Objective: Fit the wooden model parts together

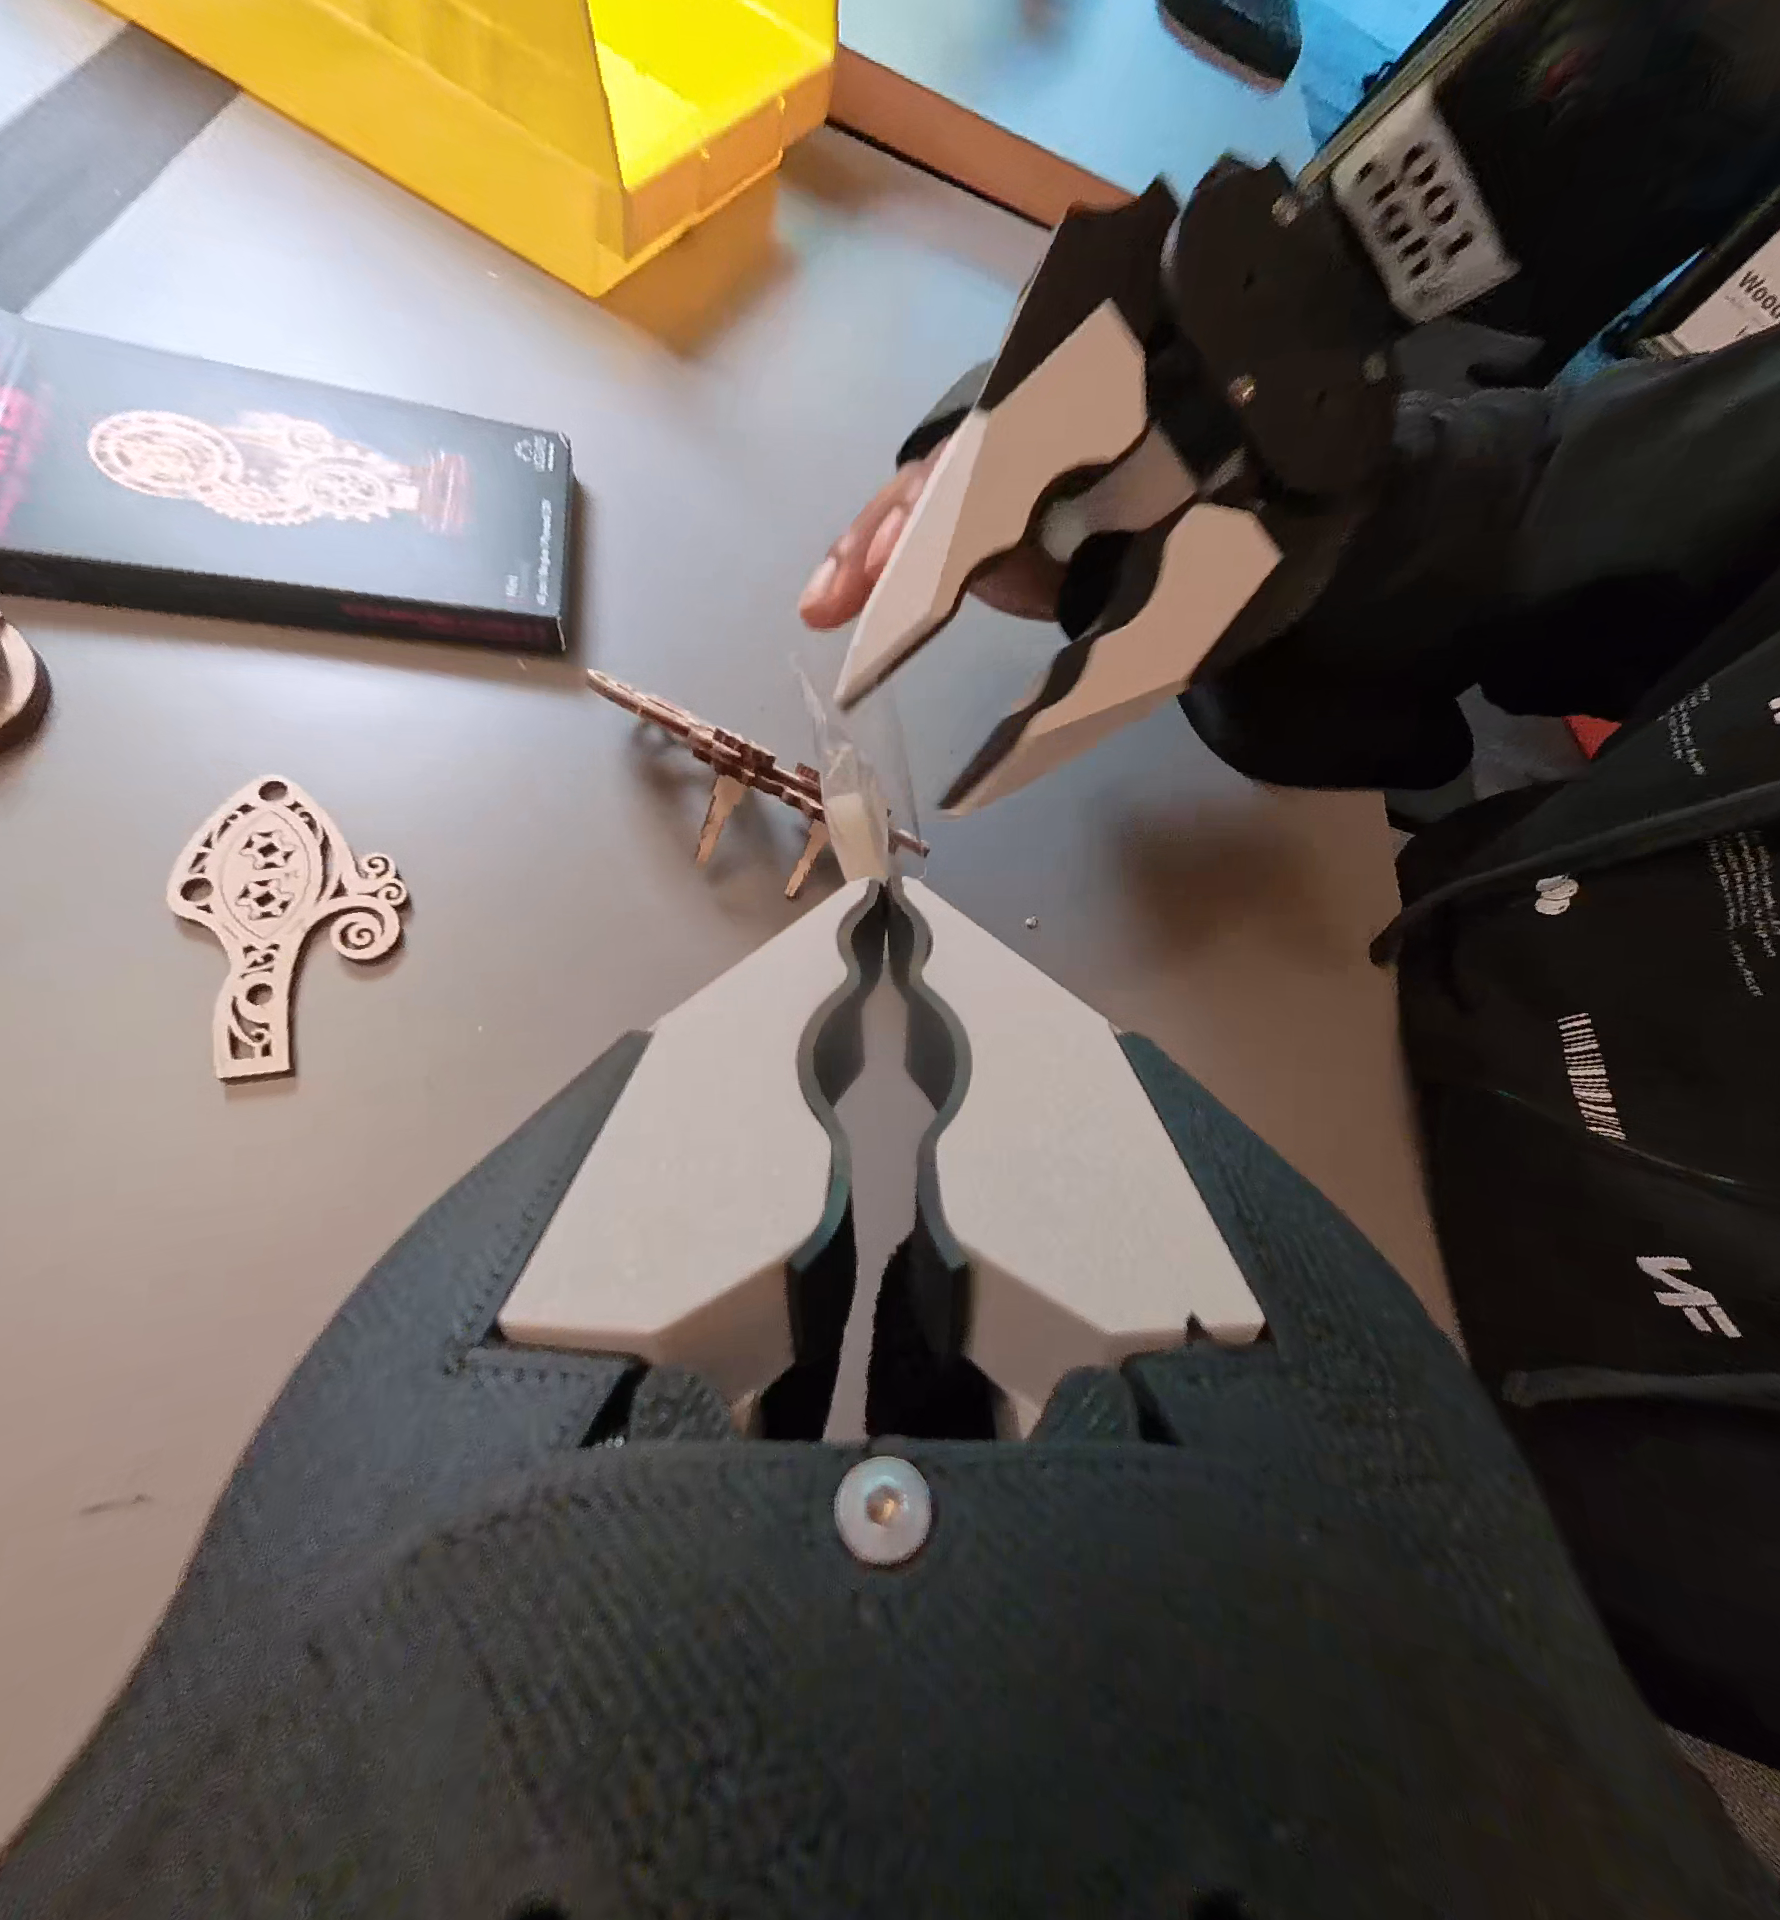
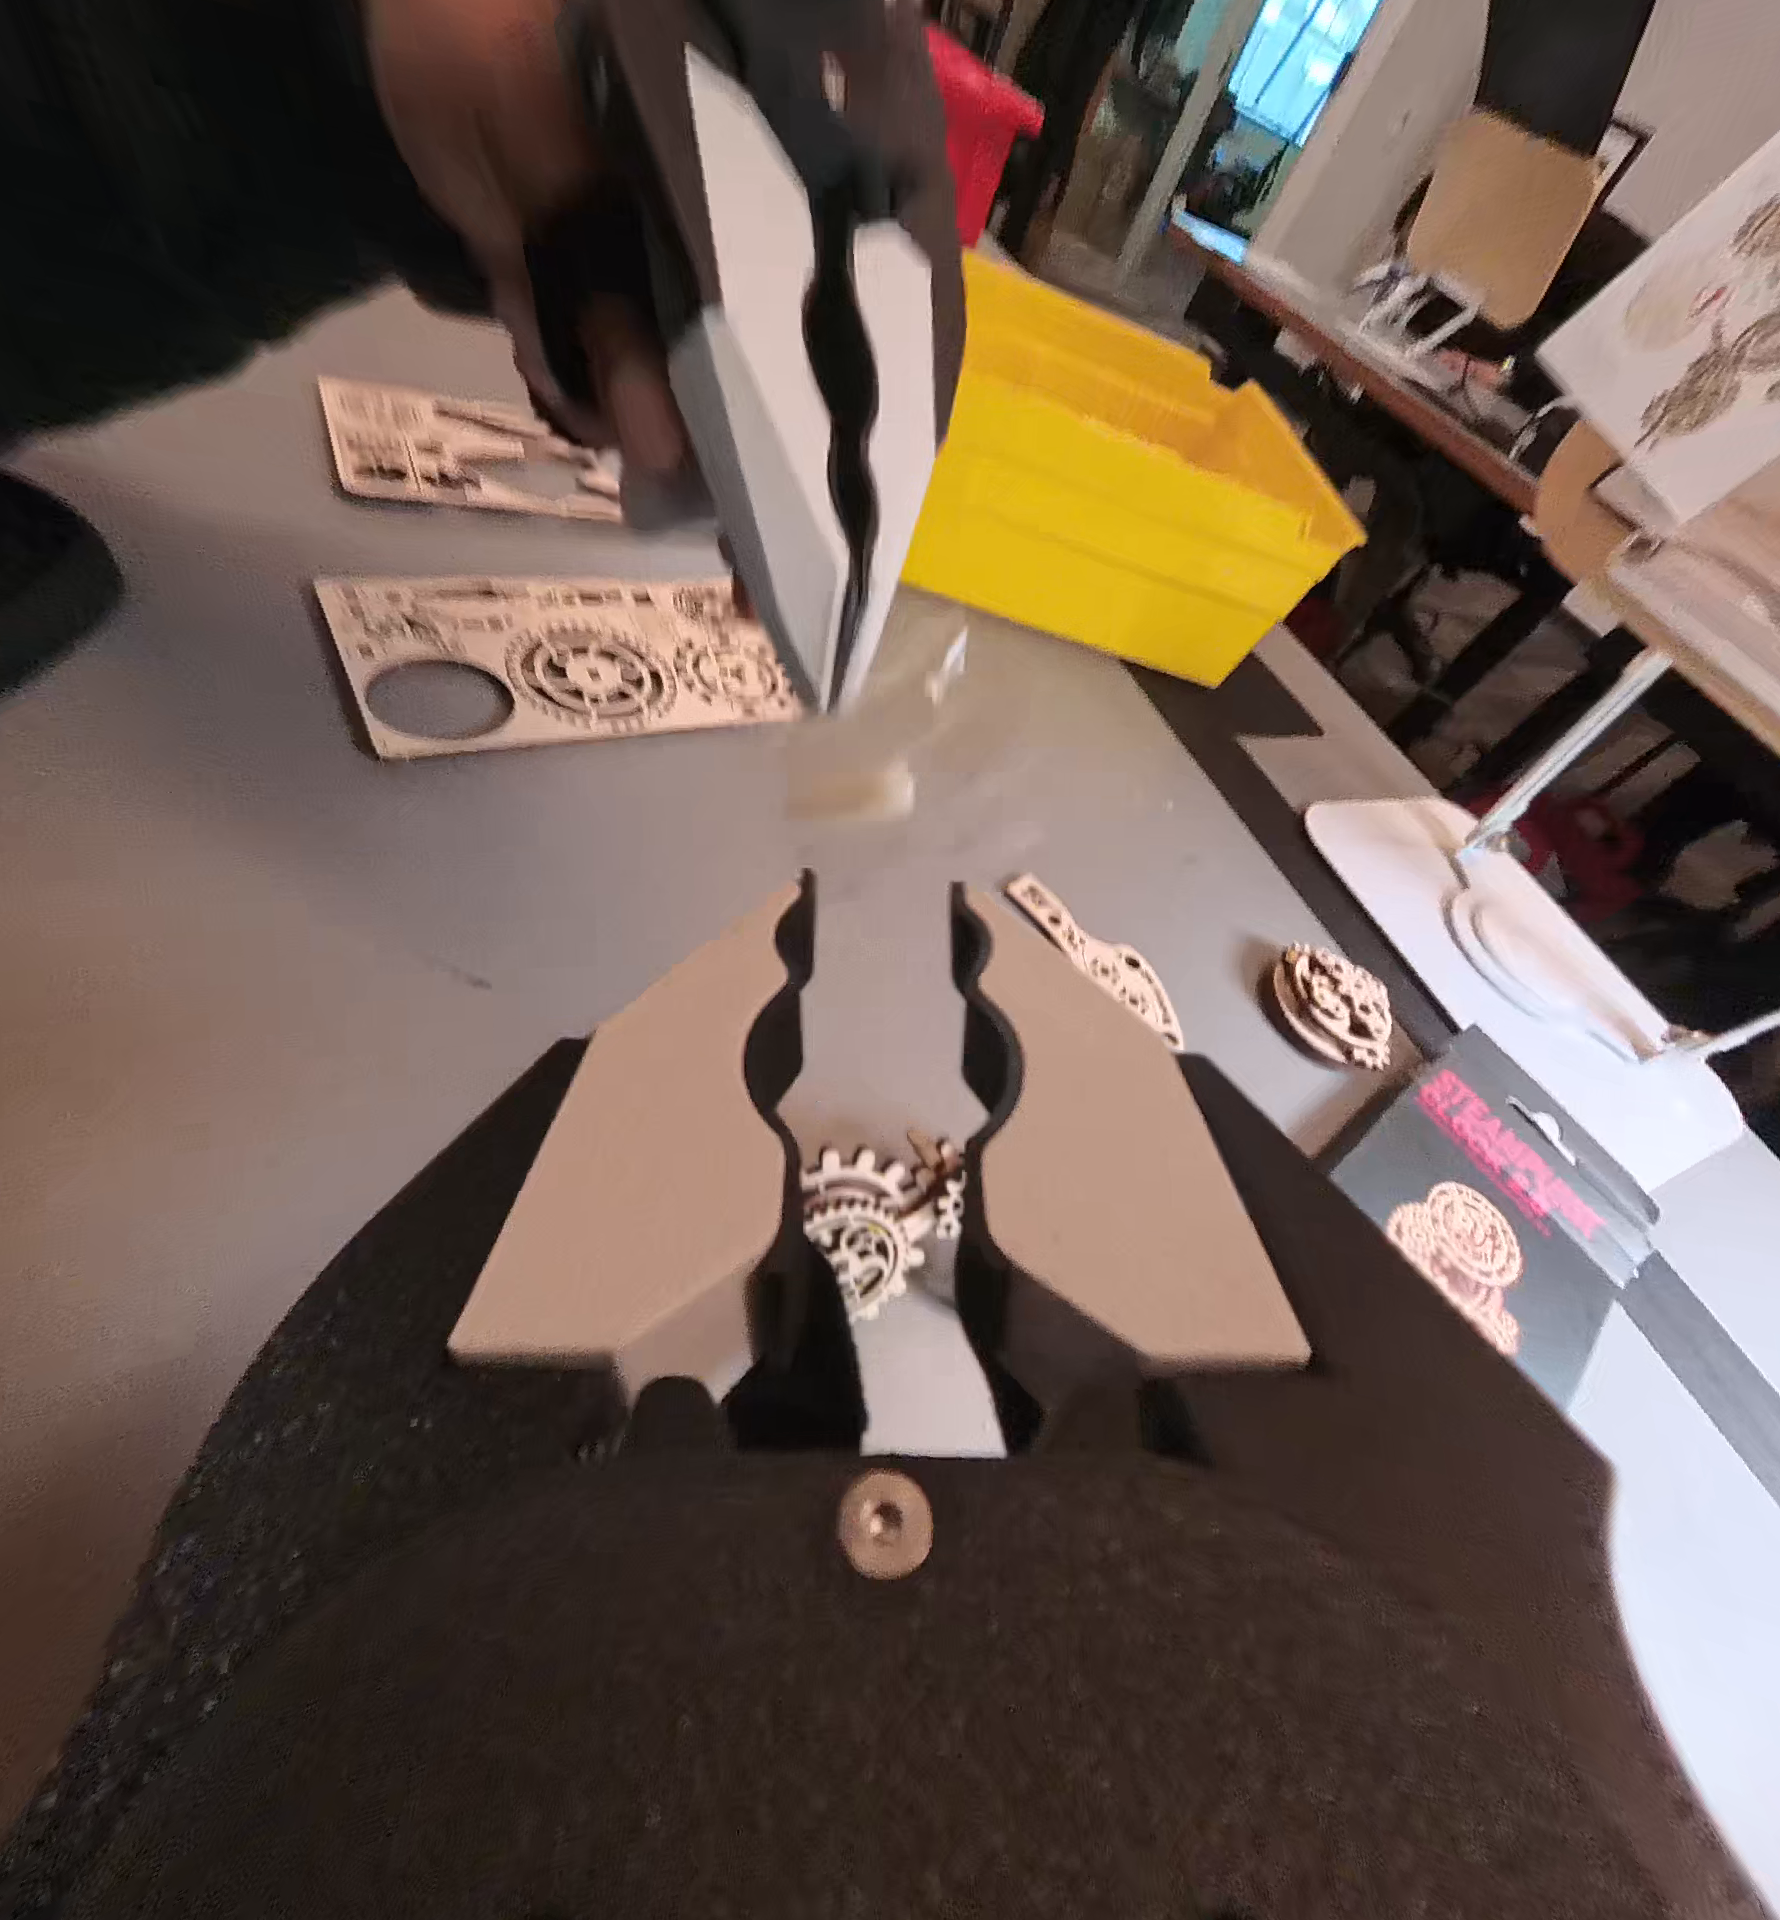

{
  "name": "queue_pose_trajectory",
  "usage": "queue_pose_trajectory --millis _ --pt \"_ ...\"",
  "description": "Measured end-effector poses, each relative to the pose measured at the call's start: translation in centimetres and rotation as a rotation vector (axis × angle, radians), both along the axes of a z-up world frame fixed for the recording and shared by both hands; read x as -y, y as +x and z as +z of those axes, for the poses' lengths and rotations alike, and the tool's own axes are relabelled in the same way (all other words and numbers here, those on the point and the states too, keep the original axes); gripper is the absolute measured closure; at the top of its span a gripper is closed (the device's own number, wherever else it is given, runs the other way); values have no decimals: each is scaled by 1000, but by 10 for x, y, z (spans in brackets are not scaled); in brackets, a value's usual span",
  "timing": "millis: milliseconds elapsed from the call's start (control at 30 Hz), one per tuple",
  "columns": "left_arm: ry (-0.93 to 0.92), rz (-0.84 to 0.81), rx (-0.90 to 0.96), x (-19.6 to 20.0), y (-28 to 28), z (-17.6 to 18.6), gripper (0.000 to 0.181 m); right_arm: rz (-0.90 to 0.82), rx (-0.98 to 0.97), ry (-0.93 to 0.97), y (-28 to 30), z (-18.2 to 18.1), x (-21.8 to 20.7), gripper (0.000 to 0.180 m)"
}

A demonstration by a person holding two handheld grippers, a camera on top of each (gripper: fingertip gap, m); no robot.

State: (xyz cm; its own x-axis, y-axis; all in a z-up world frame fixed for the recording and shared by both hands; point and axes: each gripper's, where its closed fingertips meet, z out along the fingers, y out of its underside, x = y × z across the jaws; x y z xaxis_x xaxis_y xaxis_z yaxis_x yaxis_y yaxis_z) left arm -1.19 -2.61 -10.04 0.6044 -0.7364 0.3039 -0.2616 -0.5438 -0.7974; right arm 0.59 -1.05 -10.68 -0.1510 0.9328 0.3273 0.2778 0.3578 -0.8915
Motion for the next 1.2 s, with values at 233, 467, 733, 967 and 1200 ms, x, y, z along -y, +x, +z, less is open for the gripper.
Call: queue_pose_trajectory --millis 233,467,733,967,1200 --pt "-15 -87 36 6 30 1 181 29 67 105 -6 -13 17 136" --pt "-17 0 -15 -3 7 -6 181 41 76 81 -3 -17 7 161" --pt "-21 68 -18 -10 -18 -10 181 64 86 63 6 -16 4 180" --pt "6 10 15 -8 -3 -10 181 195 -66 -62 15 11 24 180" --pt "138 -61 130 -2 14 27 181 257 -31 -41 19 6 35 180"
